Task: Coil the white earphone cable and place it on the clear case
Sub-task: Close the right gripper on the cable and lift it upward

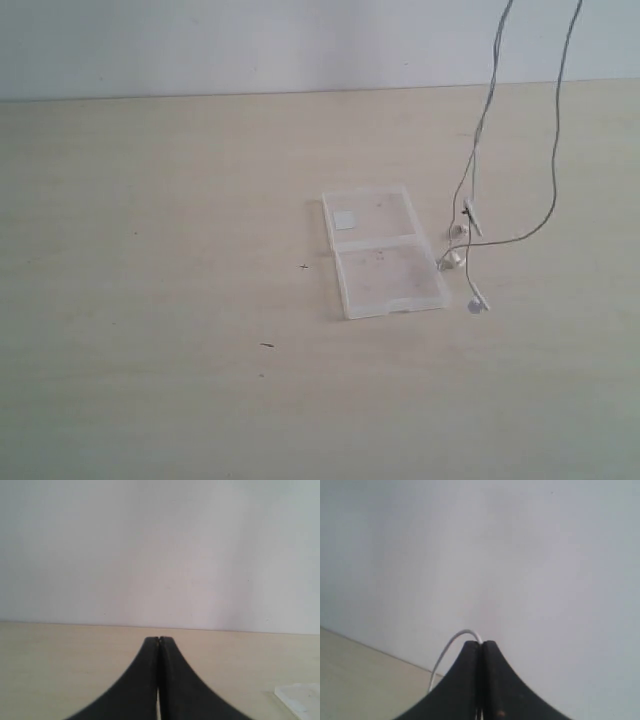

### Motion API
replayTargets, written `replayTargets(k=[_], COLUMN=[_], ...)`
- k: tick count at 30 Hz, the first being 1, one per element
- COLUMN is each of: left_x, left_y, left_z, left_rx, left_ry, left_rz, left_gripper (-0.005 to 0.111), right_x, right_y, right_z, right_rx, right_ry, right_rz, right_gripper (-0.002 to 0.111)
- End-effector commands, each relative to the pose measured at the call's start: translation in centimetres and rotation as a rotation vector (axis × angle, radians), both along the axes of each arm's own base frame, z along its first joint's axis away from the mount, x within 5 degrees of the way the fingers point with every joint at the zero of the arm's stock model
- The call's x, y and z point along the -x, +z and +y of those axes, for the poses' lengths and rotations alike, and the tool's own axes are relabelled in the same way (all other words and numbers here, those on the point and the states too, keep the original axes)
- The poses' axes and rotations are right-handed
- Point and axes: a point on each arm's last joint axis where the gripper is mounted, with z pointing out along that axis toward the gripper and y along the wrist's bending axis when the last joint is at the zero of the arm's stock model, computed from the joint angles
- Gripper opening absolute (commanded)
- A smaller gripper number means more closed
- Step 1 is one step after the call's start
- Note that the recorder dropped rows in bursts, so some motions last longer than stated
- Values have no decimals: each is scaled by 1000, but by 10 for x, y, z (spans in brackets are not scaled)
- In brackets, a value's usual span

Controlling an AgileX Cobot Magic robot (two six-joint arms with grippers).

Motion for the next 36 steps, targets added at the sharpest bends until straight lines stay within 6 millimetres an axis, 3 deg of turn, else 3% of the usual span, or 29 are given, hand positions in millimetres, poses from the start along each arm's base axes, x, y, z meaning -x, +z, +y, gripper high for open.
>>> replayTargets(k=[1,13,22,36], left_x=[0,0,2,7], left_y=[-1,-1,11,28], left_z=[0,0,-2,-5], left_rx=[3,0,-73,220], left_ry=[-7,-6,-19,-114], left_rz=[-3,-3,-130,-319], left_gripper=[0,0,0,0], right_x=[4,-2,-9,-32], right_y=[12,9,5,-7], right_z=[-3,0,1,4], right_rx=[-48,-50,-45,-32], right_ry=[-24,-14,-20,-50], right_rz=[-88,-65,-57,-56], right_gripper=[0,0,0,0])
